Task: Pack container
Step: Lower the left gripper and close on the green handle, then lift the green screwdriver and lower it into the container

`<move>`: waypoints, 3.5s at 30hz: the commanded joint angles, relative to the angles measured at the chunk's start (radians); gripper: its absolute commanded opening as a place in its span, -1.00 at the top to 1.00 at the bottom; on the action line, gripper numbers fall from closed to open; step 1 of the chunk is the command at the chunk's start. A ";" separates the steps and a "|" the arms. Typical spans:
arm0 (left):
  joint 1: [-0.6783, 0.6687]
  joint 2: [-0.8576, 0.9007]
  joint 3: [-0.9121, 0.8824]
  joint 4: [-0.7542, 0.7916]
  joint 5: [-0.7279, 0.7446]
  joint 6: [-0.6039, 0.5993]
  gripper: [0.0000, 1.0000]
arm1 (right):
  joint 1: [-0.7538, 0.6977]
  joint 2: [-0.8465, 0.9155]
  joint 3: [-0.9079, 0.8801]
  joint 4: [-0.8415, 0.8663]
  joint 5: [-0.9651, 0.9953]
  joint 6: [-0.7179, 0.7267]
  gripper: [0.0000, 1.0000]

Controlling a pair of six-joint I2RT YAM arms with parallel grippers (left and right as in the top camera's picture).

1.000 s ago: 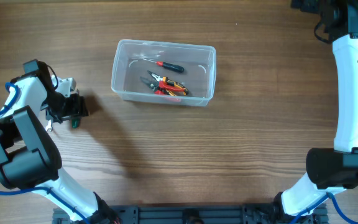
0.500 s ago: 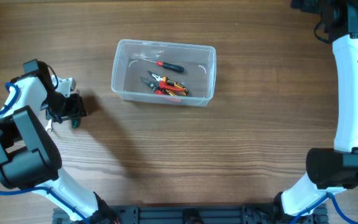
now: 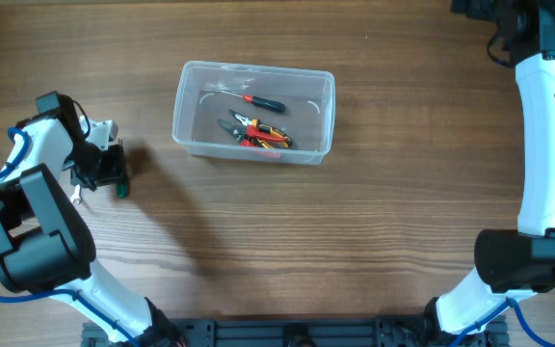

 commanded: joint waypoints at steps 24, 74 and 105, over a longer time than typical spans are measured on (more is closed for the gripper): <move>-0.003 -0.064 0.287 -0.079 0.021 0.008 0.92 | 0.004 -0.006 0.004 0.002 -0.001 0.018 -0.99; -0.686 0.165 0.660 -0.182 0.219 0.750 0.92 | 0.004 -0.006 0.004 0.002 -0.001 0.018 -1.00; -0.686 0.341 0.660 -0.143 0.180 0.749 0.81 | 0.004 -0.006 0.004 0.002 -0.001 0.019 -0.99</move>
